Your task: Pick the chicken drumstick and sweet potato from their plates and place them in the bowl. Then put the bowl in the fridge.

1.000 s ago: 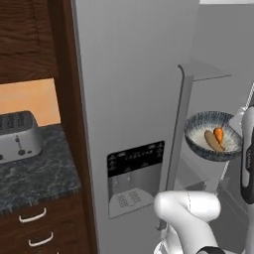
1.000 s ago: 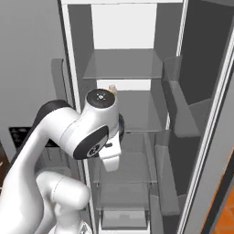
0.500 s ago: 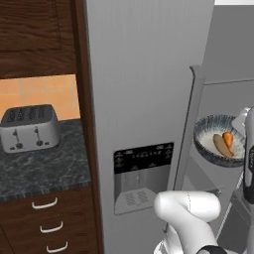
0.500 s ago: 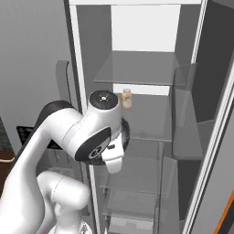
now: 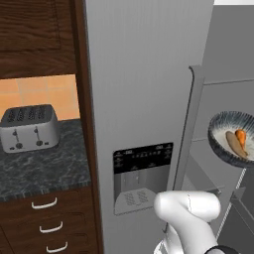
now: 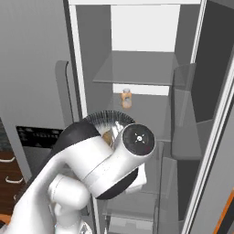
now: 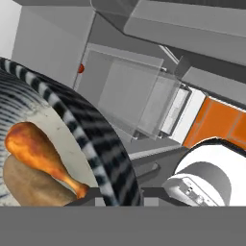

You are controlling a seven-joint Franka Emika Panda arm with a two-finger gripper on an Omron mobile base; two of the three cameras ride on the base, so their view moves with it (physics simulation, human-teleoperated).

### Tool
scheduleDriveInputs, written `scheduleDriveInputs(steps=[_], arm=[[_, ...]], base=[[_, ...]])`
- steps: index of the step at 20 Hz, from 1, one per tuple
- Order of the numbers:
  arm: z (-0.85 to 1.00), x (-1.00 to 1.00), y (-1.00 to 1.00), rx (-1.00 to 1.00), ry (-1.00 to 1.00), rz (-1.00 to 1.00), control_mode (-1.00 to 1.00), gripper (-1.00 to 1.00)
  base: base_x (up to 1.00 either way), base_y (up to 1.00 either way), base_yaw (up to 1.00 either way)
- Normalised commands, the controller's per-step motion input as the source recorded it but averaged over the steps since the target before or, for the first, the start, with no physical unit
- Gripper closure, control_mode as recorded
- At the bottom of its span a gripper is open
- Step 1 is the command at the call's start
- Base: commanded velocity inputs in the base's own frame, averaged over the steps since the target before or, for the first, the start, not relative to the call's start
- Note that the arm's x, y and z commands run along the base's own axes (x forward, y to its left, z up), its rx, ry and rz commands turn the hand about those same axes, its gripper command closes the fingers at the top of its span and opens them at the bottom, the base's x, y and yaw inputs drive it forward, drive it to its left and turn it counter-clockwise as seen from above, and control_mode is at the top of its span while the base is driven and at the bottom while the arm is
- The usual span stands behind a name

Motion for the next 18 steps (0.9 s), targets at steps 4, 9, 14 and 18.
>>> scheduleDriveInputs(steps=[4, 9, 14, 18], arm=[[-0.05, 0.7, 0.03, 0.0, 0.0, -0.19, -1.0, 1.0], [-0.29, 0.85, 0.11, 0.0, -0.01, -0.08, -1.0, 1.0], [-0.4, 0.68, -0.2, 0.1, -0.11, 0.14, -1.0, 1.0], [-0.25, 0.62, -0.13, 0.12, -0.08, 0.12, -1.0, 1.0]], base=[[0.0, 0.0, 0.0], [0.0, 0.0, 0.0], [0.0, 0.0, 0.0], [0.0, 0.0, 0.0]])
